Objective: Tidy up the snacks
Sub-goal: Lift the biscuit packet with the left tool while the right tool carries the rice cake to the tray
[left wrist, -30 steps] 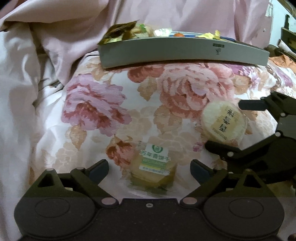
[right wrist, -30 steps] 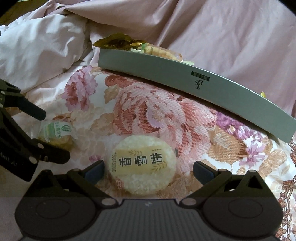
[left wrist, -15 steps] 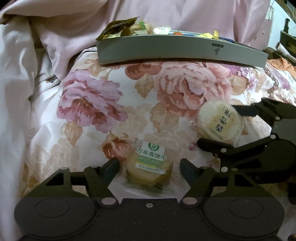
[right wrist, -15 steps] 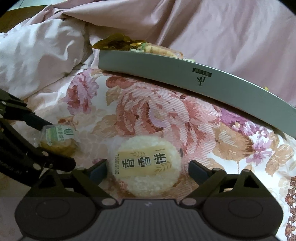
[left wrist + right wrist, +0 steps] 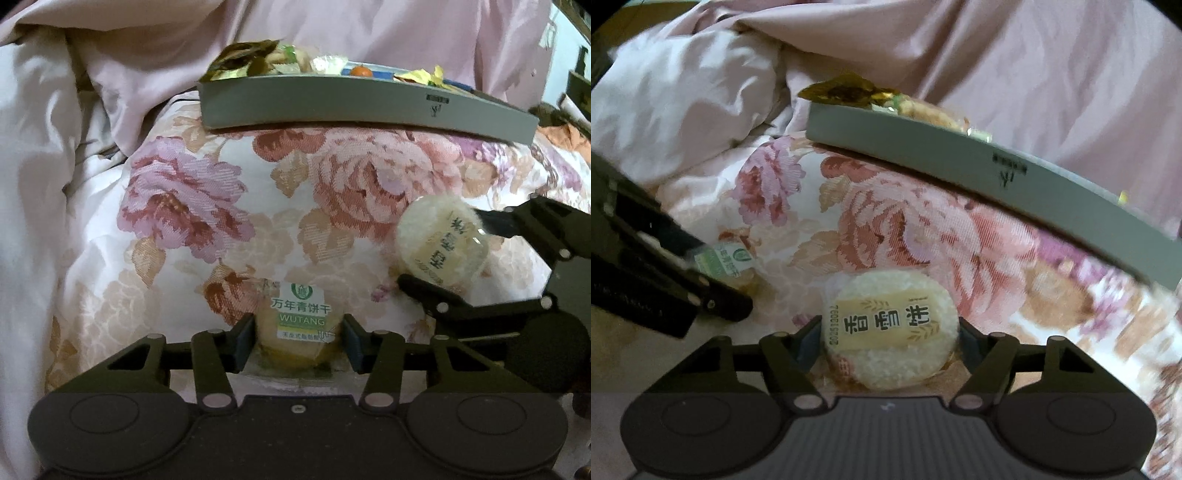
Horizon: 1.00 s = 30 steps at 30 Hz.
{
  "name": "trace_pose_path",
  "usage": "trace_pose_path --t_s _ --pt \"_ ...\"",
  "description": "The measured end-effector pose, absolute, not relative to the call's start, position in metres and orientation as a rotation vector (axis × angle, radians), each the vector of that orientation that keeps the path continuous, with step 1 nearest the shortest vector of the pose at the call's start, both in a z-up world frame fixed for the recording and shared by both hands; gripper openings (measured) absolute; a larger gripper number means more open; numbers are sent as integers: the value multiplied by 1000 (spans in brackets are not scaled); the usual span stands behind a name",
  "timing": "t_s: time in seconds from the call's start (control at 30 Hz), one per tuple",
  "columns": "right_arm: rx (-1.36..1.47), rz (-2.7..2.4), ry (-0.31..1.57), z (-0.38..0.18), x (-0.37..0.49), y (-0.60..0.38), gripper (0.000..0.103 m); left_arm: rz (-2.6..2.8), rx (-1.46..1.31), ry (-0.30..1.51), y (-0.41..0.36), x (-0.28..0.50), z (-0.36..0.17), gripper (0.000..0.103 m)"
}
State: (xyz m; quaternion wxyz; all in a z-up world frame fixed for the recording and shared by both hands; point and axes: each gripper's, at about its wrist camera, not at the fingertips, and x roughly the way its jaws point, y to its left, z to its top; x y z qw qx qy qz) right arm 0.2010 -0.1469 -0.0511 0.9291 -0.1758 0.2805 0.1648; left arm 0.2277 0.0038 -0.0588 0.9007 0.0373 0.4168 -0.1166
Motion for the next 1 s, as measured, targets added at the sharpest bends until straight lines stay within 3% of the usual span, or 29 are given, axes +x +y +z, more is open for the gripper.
trace_pose_path --t_s 0.23,0.77,1.0 --pt "-567 280 449 -42 177 -134 76 -224 27 784 5 219 -45 51" --pt "-387 110 291 57 113 -164 76 -210 -73 539 -1 151 37 51" --pt "-438 109 230 96 87 -160 76 -224 -158 487 -4 137 73 51"
